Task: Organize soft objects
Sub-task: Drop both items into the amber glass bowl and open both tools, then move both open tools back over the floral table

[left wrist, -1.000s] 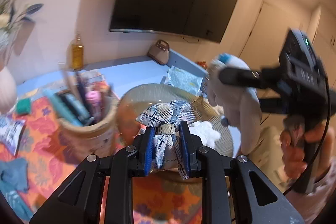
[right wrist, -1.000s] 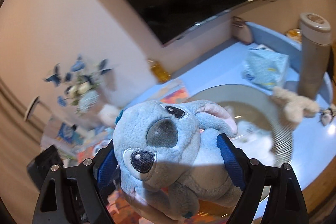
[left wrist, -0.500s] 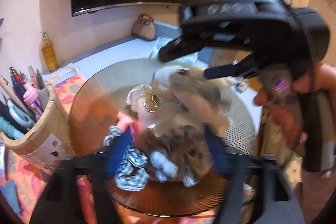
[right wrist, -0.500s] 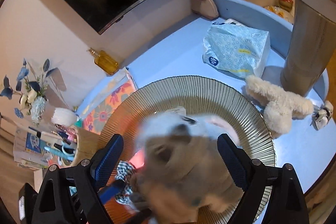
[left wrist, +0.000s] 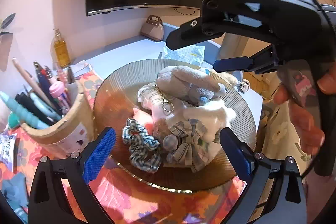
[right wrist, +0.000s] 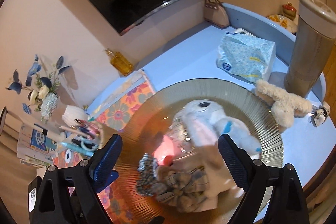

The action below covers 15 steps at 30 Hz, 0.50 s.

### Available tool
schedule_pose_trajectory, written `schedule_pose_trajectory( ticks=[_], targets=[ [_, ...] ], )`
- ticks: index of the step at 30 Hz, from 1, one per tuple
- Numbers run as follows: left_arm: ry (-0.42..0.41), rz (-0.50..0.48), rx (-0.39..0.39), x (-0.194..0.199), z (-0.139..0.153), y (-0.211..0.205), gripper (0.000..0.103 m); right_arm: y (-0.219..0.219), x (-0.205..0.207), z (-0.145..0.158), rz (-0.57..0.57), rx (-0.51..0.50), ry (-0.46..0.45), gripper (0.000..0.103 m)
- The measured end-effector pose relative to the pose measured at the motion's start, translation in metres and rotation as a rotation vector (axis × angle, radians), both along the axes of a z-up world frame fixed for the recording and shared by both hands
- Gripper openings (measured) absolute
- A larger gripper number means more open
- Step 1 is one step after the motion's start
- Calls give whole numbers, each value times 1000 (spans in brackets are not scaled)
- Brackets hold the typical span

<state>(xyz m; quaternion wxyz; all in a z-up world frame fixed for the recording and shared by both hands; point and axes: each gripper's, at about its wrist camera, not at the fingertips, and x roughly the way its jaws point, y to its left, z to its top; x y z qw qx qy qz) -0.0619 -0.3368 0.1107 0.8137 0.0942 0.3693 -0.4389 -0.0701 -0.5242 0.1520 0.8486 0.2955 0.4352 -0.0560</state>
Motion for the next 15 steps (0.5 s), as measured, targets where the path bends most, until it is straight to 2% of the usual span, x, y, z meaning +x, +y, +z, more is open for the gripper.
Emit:
schedule_pose_trajectory(
  ticks=[7, 12, 15],
  targets=[
    [6, 109, -32, 13, 19, 38, 99, 42, -7, 34, 57, -54, -45, 92],
    [-3, 199, -40, 30, 35, 84, 100, 85, -12, 67, 119, -105, -117, 92],
    [-15, 257, -83, 40, 44, 123, 100, 117, -11, 84, 179, -138, -158, 92]
  ],
)
